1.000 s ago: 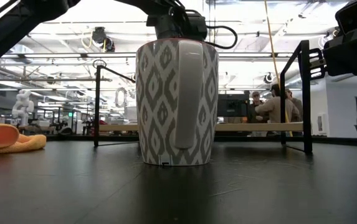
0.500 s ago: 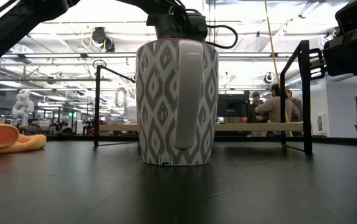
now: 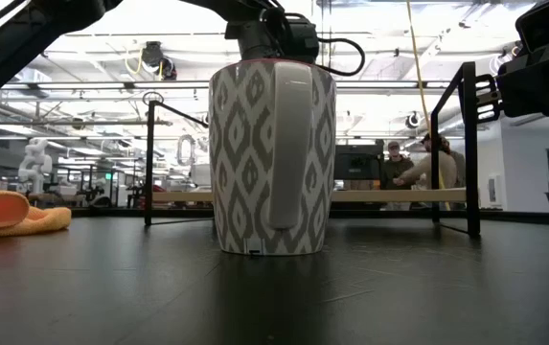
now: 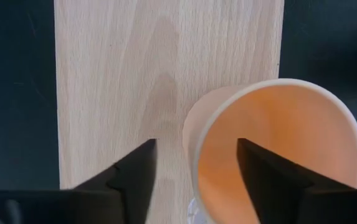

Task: Stack small to large cups/mugs on shelf
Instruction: Put the light orange mug on the shelf

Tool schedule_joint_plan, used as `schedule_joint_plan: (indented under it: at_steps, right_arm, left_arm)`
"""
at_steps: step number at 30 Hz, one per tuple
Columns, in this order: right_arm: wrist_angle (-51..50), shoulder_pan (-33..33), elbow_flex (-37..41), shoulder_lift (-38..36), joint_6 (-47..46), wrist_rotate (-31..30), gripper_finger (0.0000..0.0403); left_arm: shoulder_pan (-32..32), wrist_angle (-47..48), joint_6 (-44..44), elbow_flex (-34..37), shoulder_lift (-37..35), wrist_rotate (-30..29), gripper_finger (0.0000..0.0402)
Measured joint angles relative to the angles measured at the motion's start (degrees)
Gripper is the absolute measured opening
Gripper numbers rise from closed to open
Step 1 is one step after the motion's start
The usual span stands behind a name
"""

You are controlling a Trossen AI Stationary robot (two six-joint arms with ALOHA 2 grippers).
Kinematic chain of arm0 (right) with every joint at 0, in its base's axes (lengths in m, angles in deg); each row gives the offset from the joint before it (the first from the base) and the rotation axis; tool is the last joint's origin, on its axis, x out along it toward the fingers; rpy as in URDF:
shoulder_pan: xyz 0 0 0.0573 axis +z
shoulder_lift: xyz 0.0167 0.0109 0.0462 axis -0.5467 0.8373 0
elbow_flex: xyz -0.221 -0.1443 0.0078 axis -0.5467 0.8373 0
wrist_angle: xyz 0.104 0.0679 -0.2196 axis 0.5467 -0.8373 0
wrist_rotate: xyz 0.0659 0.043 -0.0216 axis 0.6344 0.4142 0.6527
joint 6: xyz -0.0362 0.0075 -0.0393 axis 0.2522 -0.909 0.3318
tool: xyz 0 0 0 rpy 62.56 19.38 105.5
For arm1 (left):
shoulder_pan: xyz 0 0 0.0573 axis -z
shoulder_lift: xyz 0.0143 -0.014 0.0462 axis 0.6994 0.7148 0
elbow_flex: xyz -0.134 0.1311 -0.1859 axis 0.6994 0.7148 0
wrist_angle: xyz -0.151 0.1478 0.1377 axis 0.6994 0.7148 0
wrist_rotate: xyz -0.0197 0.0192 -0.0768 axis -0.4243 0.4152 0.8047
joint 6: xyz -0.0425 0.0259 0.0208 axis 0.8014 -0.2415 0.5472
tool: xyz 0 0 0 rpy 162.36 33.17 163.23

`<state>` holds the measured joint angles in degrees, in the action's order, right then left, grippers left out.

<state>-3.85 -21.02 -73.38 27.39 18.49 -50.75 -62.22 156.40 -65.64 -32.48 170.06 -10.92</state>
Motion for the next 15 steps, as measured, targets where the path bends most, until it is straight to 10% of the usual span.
schedule_joint_plan:
  at_steps: [15]
  right_arm:
    - [0.0, -0.02, 0.0, -0.02, 0.0, 0.02, 0.0]
  left_arm:
    - [0.01, 0.01, 0.32, -0.04, -0.01, -0.46, 0.0297]
